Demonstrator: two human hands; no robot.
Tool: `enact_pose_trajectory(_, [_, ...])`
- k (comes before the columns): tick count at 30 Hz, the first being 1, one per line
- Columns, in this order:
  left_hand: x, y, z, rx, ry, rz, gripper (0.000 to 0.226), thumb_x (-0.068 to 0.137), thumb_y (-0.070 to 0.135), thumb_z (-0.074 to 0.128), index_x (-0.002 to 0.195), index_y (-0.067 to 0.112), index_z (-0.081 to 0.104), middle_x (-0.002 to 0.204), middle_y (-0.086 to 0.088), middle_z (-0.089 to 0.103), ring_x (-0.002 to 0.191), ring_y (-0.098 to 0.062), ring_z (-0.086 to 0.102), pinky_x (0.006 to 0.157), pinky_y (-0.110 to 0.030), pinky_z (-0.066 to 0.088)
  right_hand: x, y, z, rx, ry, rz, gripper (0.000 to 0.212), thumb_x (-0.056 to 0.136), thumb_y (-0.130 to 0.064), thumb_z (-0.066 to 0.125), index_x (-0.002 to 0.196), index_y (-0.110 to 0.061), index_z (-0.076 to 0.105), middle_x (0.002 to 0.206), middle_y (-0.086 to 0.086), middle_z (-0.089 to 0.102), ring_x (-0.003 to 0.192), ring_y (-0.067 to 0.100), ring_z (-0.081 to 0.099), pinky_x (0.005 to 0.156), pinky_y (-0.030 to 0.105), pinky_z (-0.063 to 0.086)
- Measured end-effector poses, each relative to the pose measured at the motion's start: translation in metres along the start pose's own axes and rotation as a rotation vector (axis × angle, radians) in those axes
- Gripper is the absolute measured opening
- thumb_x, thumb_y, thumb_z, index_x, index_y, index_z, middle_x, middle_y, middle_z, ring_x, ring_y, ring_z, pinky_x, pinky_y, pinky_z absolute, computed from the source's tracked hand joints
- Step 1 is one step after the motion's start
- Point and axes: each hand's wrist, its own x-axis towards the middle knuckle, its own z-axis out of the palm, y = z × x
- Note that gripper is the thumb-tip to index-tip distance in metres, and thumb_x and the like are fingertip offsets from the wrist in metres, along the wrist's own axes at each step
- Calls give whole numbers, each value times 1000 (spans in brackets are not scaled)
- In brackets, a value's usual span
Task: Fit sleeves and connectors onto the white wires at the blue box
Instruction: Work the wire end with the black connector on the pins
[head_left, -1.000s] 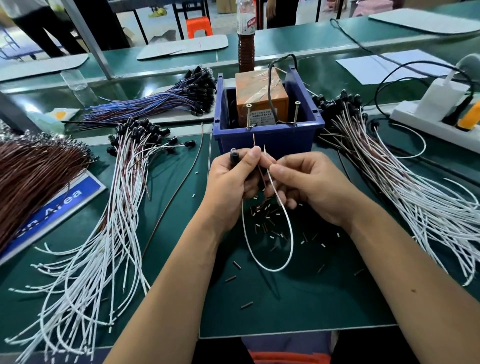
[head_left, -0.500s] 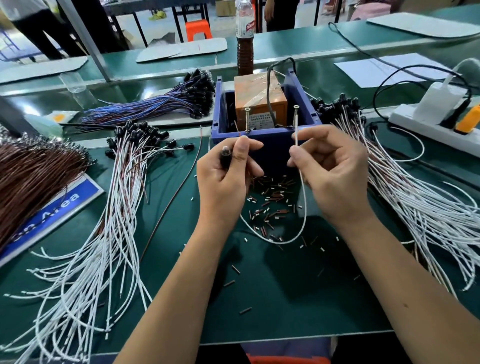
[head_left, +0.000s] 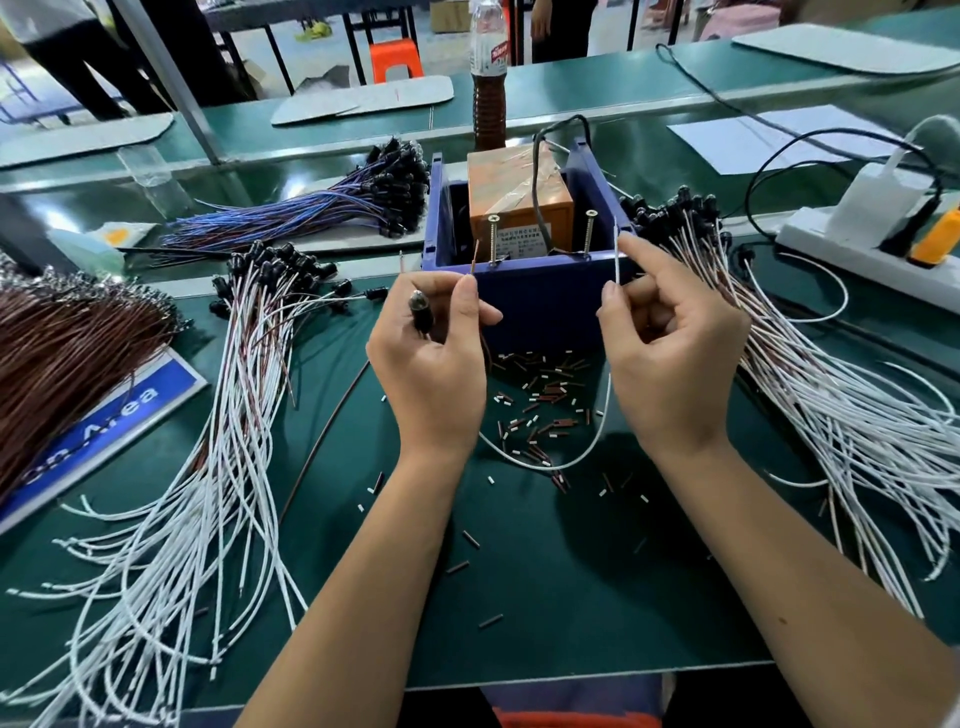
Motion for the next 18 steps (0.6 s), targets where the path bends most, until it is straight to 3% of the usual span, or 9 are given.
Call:
enact_pose_trajectory(4, [-4,0,1,-11,-9,-11,10,95,5,62,96,13,68,75,4,75,66,-9,67,66,-21,48,-2,-1,1,-5,-10,-12,31,97,-9,68,127,-8,74,78,-1,72,65,14,67,61,39,59])
enact_pose_trajectory(8, [-4,0,4,-21,-22,-15,10,96,8,64,103,11,70,76,3,75,66,-16,68,65,-22,49,-1,-1,2,-26,-4,-22,29,97,-9,67,125,-7,76,79,-6,70,66,6,64,62,28,56])
enact_pose_trajectory(11, [-5,0,5,-34,-20,-9,15,97,8,65,107,18,69,75,3,76,68,-18,71,65,-19,50,-2,-1,2,-16,-20,-27,29,96,-7,66,123,-7,77,81,-2,73,68,11,68,63,32,58])
enact_pose_trajectory(18, [-3,-2,5,0,-23,-5,13,97,9,66,107,12,72,75,3,76,69,-21,71,66,-24,50,-2,-3,0,-20,-27,-16,27,94,-3,65,117,-8,79,78,-6,70,64,8,64,60,22,51])
